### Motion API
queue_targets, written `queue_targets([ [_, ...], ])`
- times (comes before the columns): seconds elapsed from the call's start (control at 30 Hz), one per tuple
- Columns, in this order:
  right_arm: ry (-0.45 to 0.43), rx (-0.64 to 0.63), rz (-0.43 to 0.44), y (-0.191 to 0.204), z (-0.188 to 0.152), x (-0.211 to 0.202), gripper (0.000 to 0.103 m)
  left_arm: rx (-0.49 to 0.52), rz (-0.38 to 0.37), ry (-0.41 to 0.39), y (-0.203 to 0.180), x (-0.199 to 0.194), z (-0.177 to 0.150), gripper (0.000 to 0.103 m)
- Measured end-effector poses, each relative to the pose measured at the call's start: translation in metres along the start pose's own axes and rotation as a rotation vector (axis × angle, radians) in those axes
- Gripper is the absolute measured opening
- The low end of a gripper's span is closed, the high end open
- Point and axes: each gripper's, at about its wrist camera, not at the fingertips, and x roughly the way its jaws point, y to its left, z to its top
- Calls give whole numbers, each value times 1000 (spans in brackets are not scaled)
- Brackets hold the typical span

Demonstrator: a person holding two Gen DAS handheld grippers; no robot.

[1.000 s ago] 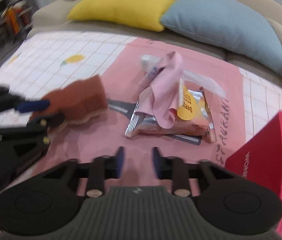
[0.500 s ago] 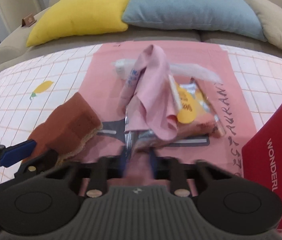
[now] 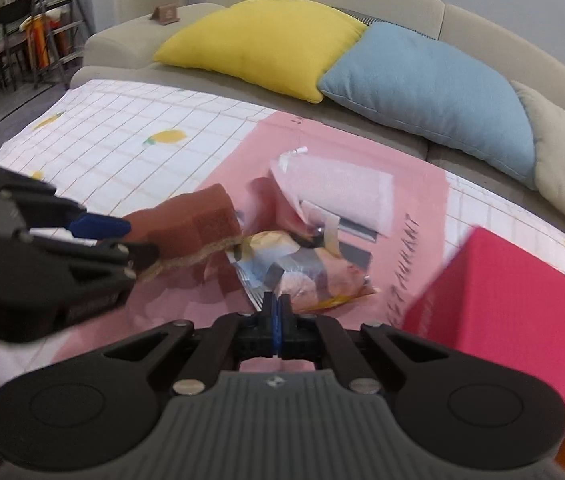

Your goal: Organize soft objects

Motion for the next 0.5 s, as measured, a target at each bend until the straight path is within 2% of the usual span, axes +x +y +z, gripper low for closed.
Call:
queue_targets([
  [0.13,54,-11,51,-7,-28,-29,0,-4,-38,41,-14,-22,-19,27],
  [0.33,220,-14,111,-13,-74,-48,0,16,-93,103,-45,-43,-50,27],
  [0.5,337,0,100,-17,-106,-44,0,52,-109,148,-60,-45,-62,27],
])
